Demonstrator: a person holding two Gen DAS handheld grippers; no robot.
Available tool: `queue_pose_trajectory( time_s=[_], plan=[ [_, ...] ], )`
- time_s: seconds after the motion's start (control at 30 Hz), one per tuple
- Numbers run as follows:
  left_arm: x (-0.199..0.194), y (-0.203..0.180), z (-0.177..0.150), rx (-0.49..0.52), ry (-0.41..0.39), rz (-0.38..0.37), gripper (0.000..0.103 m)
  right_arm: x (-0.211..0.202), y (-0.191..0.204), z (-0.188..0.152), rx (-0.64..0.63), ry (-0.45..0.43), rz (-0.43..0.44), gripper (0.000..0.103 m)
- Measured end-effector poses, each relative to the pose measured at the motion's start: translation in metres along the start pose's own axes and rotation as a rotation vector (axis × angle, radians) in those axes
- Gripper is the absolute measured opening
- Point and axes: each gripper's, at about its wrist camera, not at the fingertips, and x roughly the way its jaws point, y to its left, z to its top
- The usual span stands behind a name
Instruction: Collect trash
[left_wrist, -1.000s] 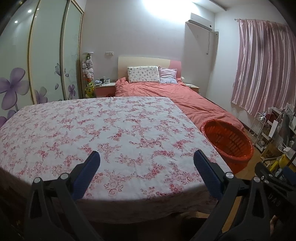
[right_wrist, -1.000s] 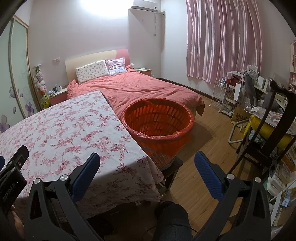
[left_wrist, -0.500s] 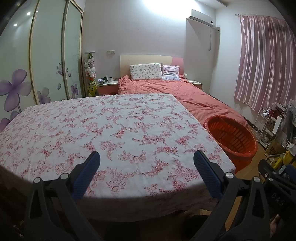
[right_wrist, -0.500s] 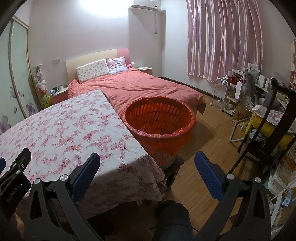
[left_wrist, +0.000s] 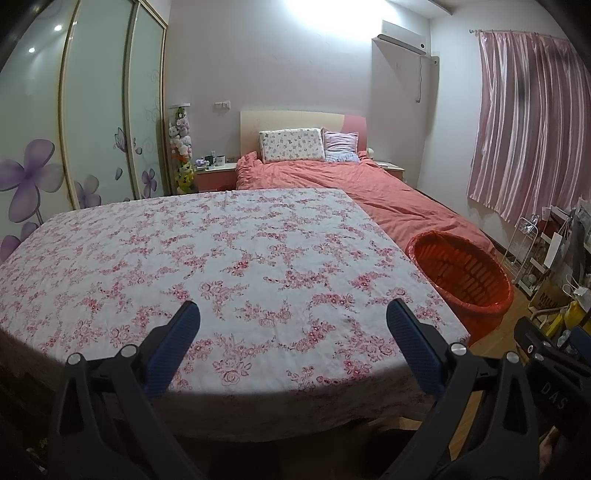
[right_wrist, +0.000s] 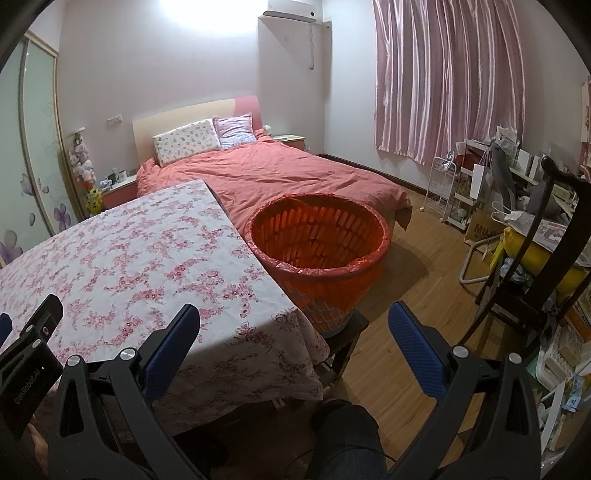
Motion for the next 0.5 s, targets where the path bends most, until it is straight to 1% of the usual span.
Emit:
queue_pose_trajectory(
  time_s=[0.2,0.5],
  plan=[
    [-0.0006,0.0001,-0.0001,0.000,-0.002,-0.001,0.099,-0.0026,0.0014,0.0014,-0.005,-0.017,0.002,0.101],
    [-0.0006,0.0001,-0.0001,0.000,-0.001,0.000,0.099,-0.0026,0.0021,0.0015,-0.005,-0.017,0.001,0.101]
  ],
)
